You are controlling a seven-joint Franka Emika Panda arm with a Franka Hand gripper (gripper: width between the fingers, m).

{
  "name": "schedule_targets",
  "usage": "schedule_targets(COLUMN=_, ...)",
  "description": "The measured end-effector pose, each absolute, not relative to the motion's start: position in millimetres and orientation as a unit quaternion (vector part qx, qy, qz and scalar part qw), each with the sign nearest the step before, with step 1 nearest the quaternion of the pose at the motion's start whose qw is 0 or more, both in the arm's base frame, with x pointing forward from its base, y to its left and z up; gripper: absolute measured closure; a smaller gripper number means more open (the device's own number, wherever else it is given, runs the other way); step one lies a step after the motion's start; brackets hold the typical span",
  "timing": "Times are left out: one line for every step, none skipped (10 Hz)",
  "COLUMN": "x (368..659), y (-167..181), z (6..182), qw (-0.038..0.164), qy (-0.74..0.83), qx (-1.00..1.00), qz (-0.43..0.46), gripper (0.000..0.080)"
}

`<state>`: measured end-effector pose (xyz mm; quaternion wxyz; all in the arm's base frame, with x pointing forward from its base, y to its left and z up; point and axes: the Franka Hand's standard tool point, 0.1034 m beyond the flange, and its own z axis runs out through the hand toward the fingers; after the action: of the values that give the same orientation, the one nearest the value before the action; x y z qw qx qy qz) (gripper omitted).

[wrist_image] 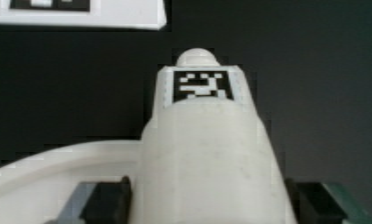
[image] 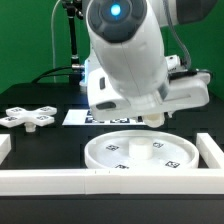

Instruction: Assemble round table

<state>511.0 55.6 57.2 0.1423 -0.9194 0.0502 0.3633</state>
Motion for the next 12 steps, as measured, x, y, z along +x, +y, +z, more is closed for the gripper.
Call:
schedule_targets(x=518, y=53, z=70.4, qw=0.142, qy=0.046, qx=-0.929, qz=0.338, gripper=0.0390)
schedule_targets(x=529, y=49, z=81.9, qw=0.141, qy=0.045, qx=-0.941, qz=0.305, gripper=0.0390)
schedule_targets(x=538, y=46, z=87.9, qw=0.138, qy=0.050, qx=-0.952, qz=0.270, gripper=0.0390)
schedule_targets(x=540, y=46, z=85.3, qw=0.132, qy=0.054, qx=-0.960, qz=0.240, gripper=0.0390)
schedule_targets(x=542, y=44, z=83.0, qw=0.125, qy=0.059, qx=-0.969, qz=0.204, gripper=0.0390)
schedule_targets(x=544, y=42, z=82.7, qw=0.117, qy=0.063, qx=-0.977, qz=0.168, gripper=0.0390)
schedule_targets(x=545, y=41, z=82.4, qw=0.112, qy=0.065, qx=-0.981, qz=0.142, gripper=0.0390)
schedule_targets(x=551, y=39, z=82.8, qw=0.103, qy=0.069, qx=-0.987, qz=0.098, gripper=0.0390)
schedule_targets(x=547, y=40, z=93.5, qw=0.103, qy=0.065, qx=-0.987, qz=0.102, gripper=0.0390)
schedule_targets(x=555, y=41, z=109.8, qw=0.107, qy=0.060, qx=-0.987, qz=0.102, gripper=0.0390)
schedule_targets(x=564, y=38, z=118.9, qw=0.110, qy=0.048, qx=-0.988, qz=0.098, gripper=0.0390)
schedule_targets(x=568, y=36, z=120.6, qw=0.111, qy=0.044, qx=-0.989, qz=0.090, gripper=0.0390)
